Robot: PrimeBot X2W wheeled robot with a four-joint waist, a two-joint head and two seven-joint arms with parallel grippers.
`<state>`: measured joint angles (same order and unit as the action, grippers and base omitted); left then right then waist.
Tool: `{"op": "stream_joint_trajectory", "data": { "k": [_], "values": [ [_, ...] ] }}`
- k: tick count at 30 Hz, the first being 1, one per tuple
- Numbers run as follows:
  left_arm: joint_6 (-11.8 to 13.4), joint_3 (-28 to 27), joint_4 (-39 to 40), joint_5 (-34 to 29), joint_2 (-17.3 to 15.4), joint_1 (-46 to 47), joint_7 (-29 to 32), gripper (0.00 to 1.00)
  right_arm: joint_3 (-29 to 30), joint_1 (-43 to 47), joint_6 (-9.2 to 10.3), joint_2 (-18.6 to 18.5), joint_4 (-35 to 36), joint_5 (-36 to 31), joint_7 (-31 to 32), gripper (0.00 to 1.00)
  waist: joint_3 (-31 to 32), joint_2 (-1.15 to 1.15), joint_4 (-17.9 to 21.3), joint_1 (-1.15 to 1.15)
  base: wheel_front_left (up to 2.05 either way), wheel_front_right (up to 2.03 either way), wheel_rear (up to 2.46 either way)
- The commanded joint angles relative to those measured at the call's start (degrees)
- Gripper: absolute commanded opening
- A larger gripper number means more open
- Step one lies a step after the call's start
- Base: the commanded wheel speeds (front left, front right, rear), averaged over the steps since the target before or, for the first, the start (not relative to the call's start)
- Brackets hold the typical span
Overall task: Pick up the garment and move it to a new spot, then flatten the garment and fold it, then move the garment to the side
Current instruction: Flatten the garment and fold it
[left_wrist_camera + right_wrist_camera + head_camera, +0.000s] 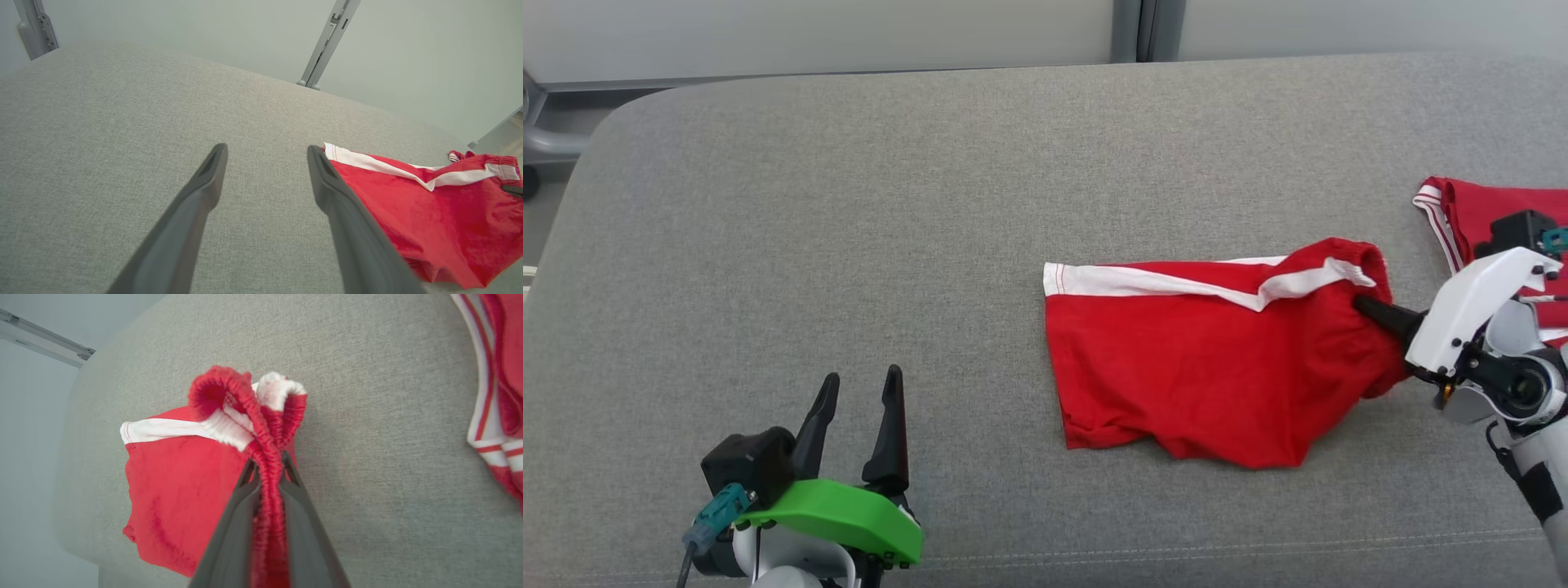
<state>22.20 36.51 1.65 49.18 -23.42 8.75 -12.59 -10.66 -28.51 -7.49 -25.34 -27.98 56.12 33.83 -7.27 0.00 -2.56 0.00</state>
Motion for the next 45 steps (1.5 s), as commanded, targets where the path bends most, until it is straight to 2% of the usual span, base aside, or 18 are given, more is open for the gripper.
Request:
{"op": "stream_joint_trajectory", "data": {
  "k": [1,9,15,16,23,31,34,37,38,39,45],
  "values": [
    [0.03,0.03,-0.1,-0.1,0.02,0.03,0.13,1.0,0.45,0.87,0.01,1.41,1.74,0.86,1.17,0.0,0.39,0.0,-0.28,0.0,0.0,0.0,0.0],
    [-0.54,0.73,-0.44,0.29,0.3,-0.41,0.28,1.0,2.04,2.46,0.0,8.07,8.0,-0.1,6.3,0.0,1.72,0.0,-2.29,0.0,0.0,0.0,0.0],
    [-1.29,1.51,-1.0,0.35,0.98,-0.45,0.22,1.0,4.13,1.61,0.01,14.89,8.28,-3.89,8.78,0.0,2.46,0.0,-4.66,0.0,0.0,0.0,0.0],
    [-1.29,1.51,-1.0,0.35,0.98,-0.45,0.22,1.0,4.13,1.61,0.01,14.89,8.28,-3.89,8.78,0.0,2.46,0.0,-4.66,0.0,0.0,0.0,0.0],
    [-2.1,2.17,-1.89,0.46,1.95,-0.01,-0.03,1.0,6.66,-0.24,0.0,20.18,4.04,-12.02,9.3,0.0,2.47,0.0,-7.59,0.0,0.0,0.0,0.0],
    [-3.06,2.74,-3.33,0.54,2.72,0.31,-0.34,1.0,8.92,-2.68,0.0,22.08,-3.42,-19.01,7.06,0.02,2.51,0.0,-9.75,0.0,0.0,0.0,0.0],
    [-3.17,2.96,-3.74,0.58,3.02,0.55,-0.39,1.0,9.03,-3.77,0.0,22.34,-6.34,-20.41,5.86,0.18,2.58,0.0,-10.17,0.0,0.0,0.0,0.0],
    [-3.48,3.23,-4.12,0.61,3.3,0.91,-0.3,1.0,8.12,-5.23,0.0,22.47,-9.48,-19.64,4.49,0.51,2.61,0.0,-10.5,0.0,0.0,0.0,0.0],
    [-3.49,3.26,-4.24,0.61,3.4,1.09,-0.27,1.0,7.53,-5.84,0.01,22.46,-10.5,-19.23,3.91,0.84,2.61,0.0,-10.56,0.0,0.0,0.0,0.0],
    [-3.58,3.3,-4.36,0.64,3.45,1.23,-0.25,1.0,6.87,-6.46,0.0,22.42,-11.5,-18.98,3.29,1.0,2.62,0.0,-10.57,0.0,0.0,0.0,0.0],
    [-3.44,3.09,-4.83,0.95,3.25,0.68,-0.39,1.0,3.08,-10.66,0.01,22.4,-16.01,-15.53,0.36,1.0,3.62,0.0,-9.64,0.0,0.0,0.0,0.0]
  ]
}}
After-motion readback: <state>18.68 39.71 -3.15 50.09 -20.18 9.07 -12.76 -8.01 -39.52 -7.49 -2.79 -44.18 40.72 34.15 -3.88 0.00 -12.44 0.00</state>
